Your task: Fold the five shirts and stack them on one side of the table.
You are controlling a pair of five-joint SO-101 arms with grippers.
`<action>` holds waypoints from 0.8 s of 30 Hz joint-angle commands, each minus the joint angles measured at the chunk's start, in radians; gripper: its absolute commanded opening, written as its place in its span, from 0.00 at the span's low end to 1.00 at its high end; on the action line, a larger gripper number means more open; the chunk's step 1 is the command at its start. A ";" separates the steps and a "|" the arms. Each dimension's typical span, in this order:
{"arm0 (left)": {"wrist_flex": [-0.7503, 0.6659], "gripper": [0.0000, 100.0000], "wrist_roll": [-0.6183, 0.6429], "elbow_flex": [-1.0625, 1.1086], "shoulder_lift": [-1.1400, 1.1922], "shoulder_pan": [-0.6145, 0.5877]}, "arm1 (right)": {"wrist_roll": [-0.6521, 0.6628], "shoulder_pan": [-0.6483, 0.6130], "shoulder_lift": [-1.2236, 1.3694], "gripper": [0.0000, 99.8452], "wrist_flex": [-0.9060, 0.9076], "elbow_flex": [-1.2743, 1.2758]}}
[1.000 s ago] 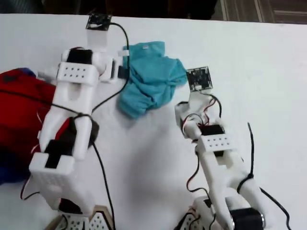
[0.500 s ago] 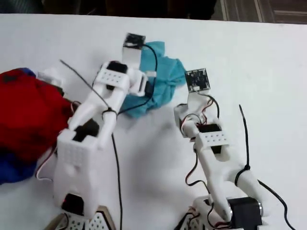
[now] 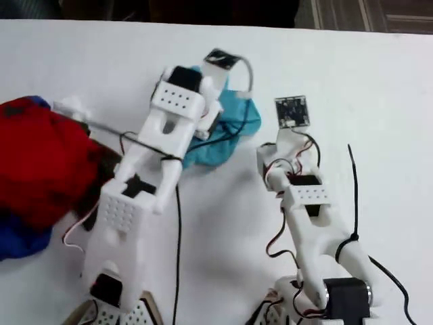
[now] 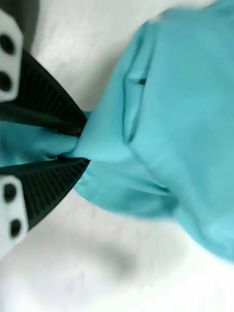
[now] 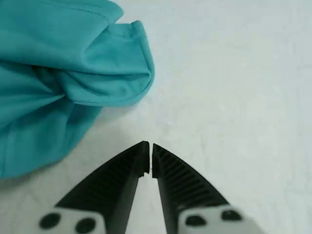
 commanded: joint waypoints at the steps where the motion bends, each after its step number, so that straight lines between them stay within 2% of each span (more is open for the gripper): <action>1: 0.041 0.02 -0.012 -0.110 -0.094 0.014 | -0.086 0.059 -0.001 0.02 -0.025 -0.006; 6: 0.043 0.02 -0.012 -0.035 -0.301 0.048 | -0.236 0.153 -0.005 0.02 -0.025 -0.006; 13: 0.037 0.03 -0.015 0.236 -0.631 0.152 | -0.256 0.160 -0.007 0.02 -0.025 -0.006; 15: 0.035 0.07 -0.015 0.306 -0.678 0.169 | -0.256 0.160 -0.007 0.02 -0.025 -0.006; 19: 0.035 0.24 -0.015 0.410 -0.694 0.141 | -0.256 0.160 -0.005 0.02 -0.025 -0.006; 24: 0.035 0.26 -0.015 0.478 -0.695 0.120 | -0.256 0.160 -0.002 0.02 -0.025 -0.006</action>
